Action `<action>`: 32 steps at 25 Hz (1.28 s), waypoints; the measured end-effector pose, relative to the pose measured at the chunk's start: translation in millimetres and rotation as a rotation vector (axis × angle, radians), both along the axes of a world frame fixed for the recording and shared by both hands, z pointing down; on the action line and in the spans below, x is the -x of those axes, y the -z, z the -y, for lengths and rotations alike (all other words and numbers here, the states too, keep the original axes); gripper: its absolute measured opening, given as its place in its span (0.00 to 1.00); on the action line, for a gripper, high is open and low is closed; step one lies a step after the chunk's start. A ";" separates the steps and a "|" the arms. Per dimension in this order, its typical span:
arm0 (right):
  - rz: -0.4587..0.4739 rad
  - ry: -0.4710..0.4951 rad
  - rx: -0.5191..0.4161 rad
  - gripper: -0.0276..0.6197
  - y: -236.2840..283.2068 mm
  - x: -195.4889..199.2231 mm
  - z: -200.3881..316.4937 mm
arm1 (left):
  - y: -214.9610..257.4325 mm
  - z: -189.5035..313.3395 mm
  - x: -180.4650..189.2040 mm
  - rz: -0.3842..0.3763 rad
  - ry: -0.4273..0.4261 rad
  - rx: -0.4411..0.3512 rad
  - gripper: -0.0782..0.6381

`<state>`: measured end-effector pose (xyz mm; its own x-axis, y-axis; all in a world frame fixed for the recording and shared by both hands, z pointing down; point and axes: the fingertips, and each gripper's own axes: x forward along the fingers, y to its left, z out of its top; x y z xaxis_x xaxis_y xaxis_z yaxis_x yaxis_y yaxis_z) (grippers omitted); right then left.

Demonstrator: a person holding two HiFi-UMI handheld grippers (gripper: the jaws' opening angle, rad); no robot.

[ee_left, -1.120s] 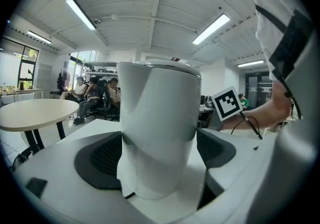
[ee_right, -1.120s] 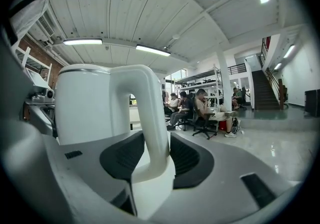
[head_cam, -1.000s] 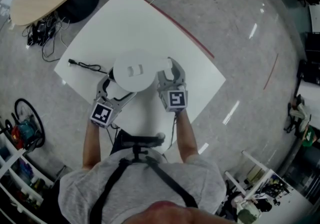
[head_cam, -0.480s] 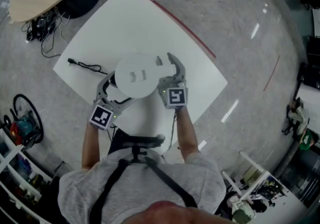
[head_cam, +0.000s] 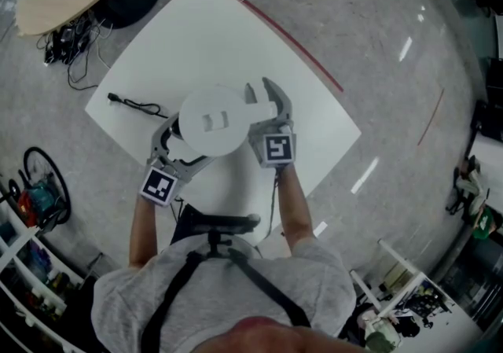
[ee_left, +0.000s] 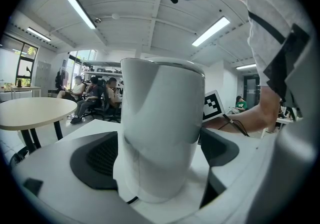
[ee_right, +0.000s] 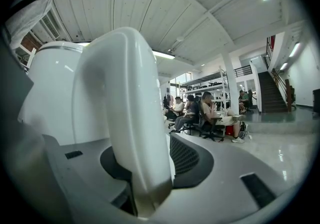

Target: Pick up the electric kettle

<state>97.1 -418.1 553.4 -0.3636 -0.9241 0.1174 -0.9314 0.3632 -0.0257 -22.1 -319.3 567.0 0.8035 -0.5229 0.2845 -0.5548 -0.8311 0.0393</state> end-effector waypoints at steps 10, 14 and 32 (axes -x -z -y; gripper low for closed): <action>-0.022 -0.002 -0.006 0.09 -2.2 5.2 3.8 | -0.9 1.7 -1.5 0.015 0.000 -0.022 0.82; -0.026 0.008 -0.025 0.07 0.4 4.7 3.7 | 2.5 0.8 -4.4 0.043 -0.002 -0.044 0.81; 0.008 0.004 -0.094 0.06 18.2 -1.6 4.0 | 17.2 4.8 -9.2 0.046 -0.016 -0.086 0.81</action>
